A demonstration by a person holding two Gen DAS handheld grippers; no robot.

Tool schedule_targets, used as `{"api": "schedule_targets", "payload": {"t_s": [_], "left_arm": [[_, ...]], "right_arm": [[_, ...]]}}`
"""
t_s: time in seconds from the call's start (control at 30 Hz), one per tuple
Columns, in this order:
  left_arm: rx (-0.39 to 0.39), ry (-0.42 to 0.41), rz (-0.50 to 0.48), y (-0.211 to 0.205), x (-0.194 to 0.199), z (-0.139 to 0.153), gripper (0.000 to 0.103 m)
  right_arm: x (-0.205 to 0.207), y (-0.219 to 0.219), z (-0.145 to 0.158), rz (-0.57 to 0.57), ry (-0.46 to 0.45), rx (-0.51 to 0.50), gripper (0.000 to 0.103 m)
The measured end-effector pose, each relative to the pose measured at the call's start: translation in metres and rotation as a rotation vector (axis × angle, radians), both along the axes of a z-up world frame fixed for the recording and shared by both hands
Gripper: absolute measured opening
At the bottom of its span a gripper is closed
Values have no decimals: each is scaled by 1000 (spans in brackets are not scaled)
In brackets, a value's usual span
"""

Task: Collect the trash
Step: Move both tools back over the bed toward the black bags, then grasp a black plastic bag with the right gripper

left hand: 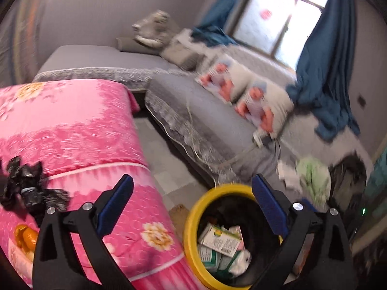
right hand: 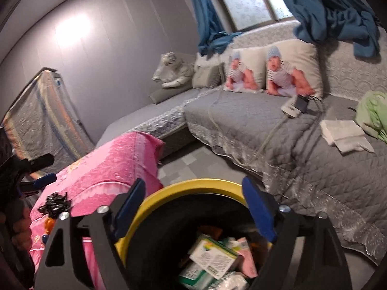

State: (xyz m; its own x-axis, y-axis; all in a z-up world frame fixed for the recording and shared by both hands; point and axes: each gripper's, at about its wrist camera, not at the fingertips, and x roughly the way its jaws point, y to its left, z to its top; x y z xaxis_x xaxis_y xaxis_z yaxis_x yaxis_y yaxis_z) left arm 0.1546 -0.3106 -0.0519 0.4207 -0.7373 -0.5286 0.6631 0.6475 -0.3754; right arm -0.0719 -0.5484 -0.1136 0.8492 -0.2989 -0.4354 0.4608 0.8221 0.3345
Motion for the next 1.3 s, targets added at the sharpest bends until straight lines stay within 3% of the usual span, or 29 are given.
{"api": "schedule_targets", "payload": {"t_s": [0.13,0.37,0.67,1.0,1.3], "left_arm": [[-57,-38,88,49,16,9,94],[-36,-137,277,151,37,16,94],[8,-249,584,290,38,15,95],[25,-207,611,352,34,-16,95],[-33,-106,637,376,47,-33,95]], "right_arm": [[7,16,16,82,-62,-35,93],[35,44,37,242,-129,-46,95],[107,135,52,546,-58,-156,95],[198,262,43,930,70,-234,95],[295,366,24,1111,254,-363,91]]}}
